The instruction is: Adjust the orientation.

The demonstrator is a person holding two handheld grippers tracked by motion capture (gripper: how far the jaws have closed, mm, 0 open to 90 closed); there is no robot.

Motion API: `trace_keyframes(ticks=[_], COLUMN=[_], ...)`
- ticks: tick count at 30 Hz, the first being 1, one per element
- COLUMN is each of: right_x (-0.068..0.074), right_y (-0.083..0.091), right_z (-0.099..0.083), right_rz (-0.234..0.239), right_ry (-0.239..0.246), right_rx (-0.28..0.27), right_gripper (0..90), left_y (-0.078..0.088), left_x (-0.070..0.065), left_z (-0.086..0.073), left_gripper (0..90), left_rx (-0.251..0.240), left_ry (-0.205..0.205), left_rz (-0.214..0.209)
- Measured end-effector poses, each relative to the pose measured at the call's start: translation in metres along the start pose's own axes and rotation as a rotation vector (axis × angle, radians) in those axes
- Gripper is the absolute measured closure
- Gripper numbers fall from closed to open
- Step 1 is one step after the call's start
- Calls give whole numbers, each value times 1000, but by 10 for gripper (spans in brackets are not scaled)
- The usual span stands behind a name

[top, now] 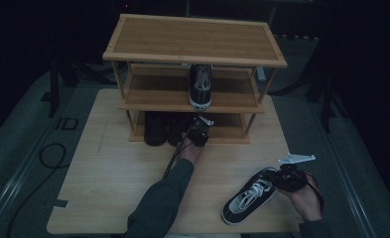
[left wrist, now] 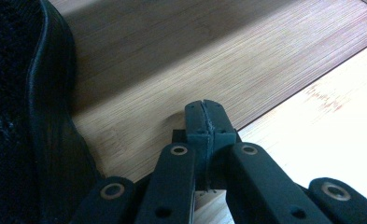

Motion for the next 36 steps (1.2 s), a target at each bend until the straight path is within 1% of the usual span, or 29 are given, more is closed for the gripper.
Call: trace_keyframes(ticks=[4,7,9,10,12,15,17,18,23,27,31,32,36], right_x=[-1,-1,-2,-2,-1,-1,-2,-2,-2,0,2,3,2], right_y=[-1,-2,-3,-4,-4,-5,-5,-5,-13,-20,-28,-31,-38], right_z=[-6,-8,-8,-8,-8,-6,-3,-3,12,23,35,37,47], right_rz=[-6,-4,-7,-4,20,8,-11,-11,-29,-21,-20,-13,-15], right_ry=[-7,-19,-15,-15,-18,-16,-14,-14,0,9,25,31,34], right_rx=[21,19,23,27,30,31,21,21,-5,-20,-35,-36,-55], right_gripper=[776,770,772,801,878,897,900,900,900,900,900,900,900], left_y=[0,0,0,0,0,0,0,0,0,0,0,0,0], left_x=[0,0,0,0,0,0,0,0,0,1,1,1,1], left_z=[0,0,0,0,0,0,0,0,0,0,0,0,0], left_gripper=[900,900,900,900,900,900,900,900,900,900,900,900,900], left_rx=[0,-1,0,0,-1,-3,-3,-3,-4,-5,-7,-7,-10], left_ry=[0,0,0,0,1,0,-1,-1,-2,-3,-3,-3,-4], left_rz=[0,1,1,1,1,3,2,2,2,1,1,0,0])
Point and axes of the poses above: each handheld gripper's, and its own axes: y roughly backward along the jaws, z roughly out of its top, x roughly to its left, the point moved 6 cm from there along -y, roughly forward along the jaws, and after that the axes turned 11 degrees about y, right-handed, at the moved point
